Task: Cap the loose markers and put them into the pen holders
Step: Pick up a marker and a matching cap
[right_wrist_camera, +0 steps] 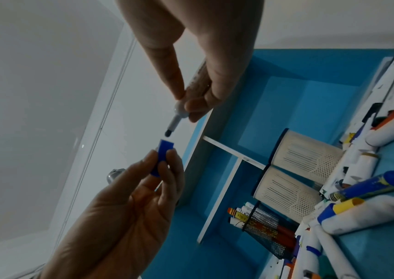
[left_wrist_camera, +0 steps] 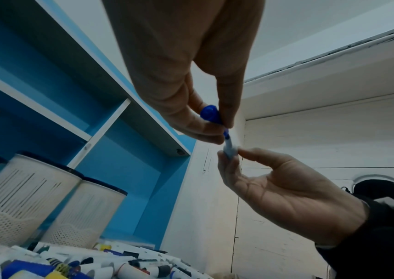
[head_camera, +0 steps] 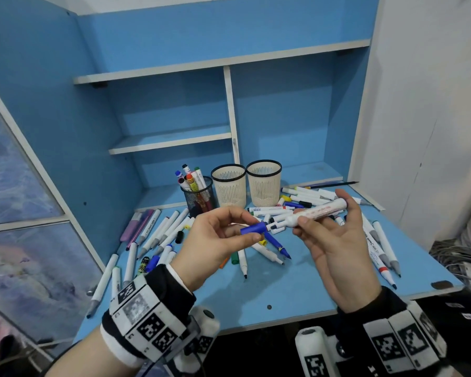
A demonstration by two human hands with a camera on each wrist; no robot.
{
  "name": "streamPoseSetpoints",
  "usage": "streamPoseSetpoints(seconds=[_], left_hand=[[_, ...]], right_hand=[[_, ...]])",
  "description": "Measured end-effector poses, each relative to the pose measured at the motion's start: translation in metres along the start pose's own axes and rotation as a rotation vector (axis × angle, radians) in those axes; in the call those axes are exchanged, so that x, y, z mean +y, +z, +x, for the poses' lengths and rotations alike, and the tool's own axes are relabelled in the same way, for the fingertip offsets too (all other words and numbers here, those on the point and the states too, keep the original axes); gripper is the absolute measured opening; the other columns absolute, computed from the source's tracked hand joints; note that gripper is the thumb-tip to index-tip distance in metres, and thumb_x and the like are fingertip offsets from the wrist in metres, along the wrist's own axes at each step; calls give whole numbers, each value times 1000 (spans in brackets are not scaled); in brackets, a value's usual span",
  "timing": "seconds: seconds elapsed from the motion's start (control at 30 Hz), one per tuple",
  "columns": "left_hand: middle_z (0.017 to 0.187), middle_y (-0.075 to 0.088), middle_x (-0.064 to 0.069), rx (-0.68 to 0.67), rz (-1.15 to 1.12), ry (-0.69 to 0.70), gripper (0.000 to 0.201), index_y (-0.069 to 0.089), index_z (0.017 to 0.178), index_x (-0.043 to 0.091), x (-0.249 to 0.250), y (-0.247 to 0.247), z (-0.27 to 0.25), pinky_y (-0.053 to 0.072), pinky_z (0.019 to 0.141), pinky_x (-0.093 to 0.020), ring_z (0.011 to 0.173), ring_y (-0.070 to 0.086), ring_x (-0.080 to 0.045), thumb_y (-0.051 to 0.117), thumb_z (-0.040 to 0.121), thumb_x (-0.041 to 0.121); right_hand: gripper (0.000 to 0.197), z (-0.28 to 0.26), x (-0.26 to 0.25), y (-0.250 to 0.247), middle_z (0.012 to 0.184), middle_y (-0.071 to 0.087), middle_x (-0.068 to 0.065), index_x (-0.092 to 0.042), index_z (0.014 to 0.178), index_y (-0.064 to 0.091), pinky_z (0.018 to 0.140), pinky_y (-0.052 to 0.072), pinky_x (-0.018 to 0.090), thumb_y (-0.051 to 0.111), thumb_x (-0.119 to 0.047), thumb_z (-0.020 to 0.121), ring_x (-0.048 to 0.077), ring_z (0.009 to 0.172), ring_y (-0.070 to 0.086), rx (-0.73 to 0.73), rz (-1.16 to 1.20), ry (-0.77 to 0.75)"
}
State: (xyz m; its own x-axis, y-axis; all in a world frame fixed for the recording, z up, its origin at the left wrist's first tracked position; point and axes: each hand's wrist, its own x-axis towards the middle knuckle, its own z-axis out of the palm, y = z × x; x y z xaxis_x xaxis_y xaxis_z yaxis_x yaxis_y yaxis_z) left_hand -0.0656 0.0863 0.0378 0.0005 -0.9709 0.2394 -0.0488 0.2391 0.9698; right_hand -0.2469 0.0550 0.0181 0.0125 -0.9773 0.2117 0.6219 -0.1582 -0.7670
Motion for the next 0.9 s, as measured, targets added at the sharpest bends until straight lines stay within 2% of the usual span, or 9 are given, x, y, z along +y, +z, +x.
streamPoseSetpoints(seconds=[0.1, 0.13, 0.27, 0.33, 0.5, 0.63, 0.7, 0.77, 0.9], left_hand=[[89, 73, -12, 6, -26, 13, 20, 66, 84, 4, 1, 3, -3, 54, 73, -27, 85, 70, -30, 71, 70, -9], [89, 73, -12, 5, -29, 19, 20, 66, 84, 3, 2, 4, -3, 56, 74, -24, 84, 70, -27, 69, 71, -11], [87, 74, -11, 24, -31, 29, 20, 70, 83, 7, 3, 8, -4, 57, 79, -28, 82, 71, -25, 74, 64, 3], [84, 74, -14, 44, -53, 24, 22, 71, 84, 6, 5, 9, -4, 57, 73, -27, 78, 72, -25, 74, 61, 8], [77, 73, -17, 62, -59, 22, 14, 71, 87, -1, 6, 10, -1, 54, 61, -20, 68, 71, -22, 66, 75, -6], [62, 68, -13, 37, -35, -4, 10, 69, 85, -4, 11, 13, 2, 50, 52, -17, 52, 65, -16, 60, 83, -6], [57, 66, -12, 19, -20, -26, 9, 69, 84, -5, 13, 12, 5, 48, 47, -22, 45, 60, -13, 60, 84, -3], [59, 66, -16, -9, 9, -42, 9, 70, 82, -1, 15, 8, 6, 44, 50, -25, 44, 58, -14, 62, 84, 3], [71, 68, -21, -29, 22, -71, 10, 67, 83, -4, 16, -1, 10, 50, 47, -21, 50, 63, -18, 60, 85, 2]], right_hand=[[70, -3, 0, 6, 93, 68, 13, -28, 133, 35, 67, 55, 26, 56, 15, 81, 21, 81, 66, -8, -25, -33], [72, -4, 0, 7, 96, 67, 14, -27, 134, 35, 67, 55, 25, 56, 16, 80, 20, 82, 67, -23, -35, -42], [76, -9, 3, 13, 98, 69, 12, -25, 134, 34, 68, 56, 26, 57, 20, 78, 20, 84, 70, -89, -71, -72], [75, -10, 5, 15, 94, 71, 10, -28, 130, 35, 71, 56, 27, 57, 21, 78, 21, 87, 70, -100, -86, -106], [78, -16, 9, 20, 97, 70, 12, -36, 125, 35, 76, 54, 23, 57, 22, 77, 23, 93, 69, -97, -69, -197], [79, -19, 20, 25, 95, 66, 14, -34, 123, 32, 82, 53, 29, 57, 23, 75, 22, 90, 67, -40, -55, -316], [80, -19, 22, 27, 90, 66, 11, -33, 123, 30, 84, 54, 31, 55, 27, 75, 21, 87, 66, -38, -38, -360], [81, -17, 20, 28, 86, 68, 9, -33, 122, 31, 84, 54, 31, 53, 29, 75, 20, 85, 66, -64, -46, -376], [79, -9, 16, 29, 86, 70, 10, -36, 119, 34, 78, 55, 28, 55, 26, 76, 22, 85, 68, -132, -73, -292]])
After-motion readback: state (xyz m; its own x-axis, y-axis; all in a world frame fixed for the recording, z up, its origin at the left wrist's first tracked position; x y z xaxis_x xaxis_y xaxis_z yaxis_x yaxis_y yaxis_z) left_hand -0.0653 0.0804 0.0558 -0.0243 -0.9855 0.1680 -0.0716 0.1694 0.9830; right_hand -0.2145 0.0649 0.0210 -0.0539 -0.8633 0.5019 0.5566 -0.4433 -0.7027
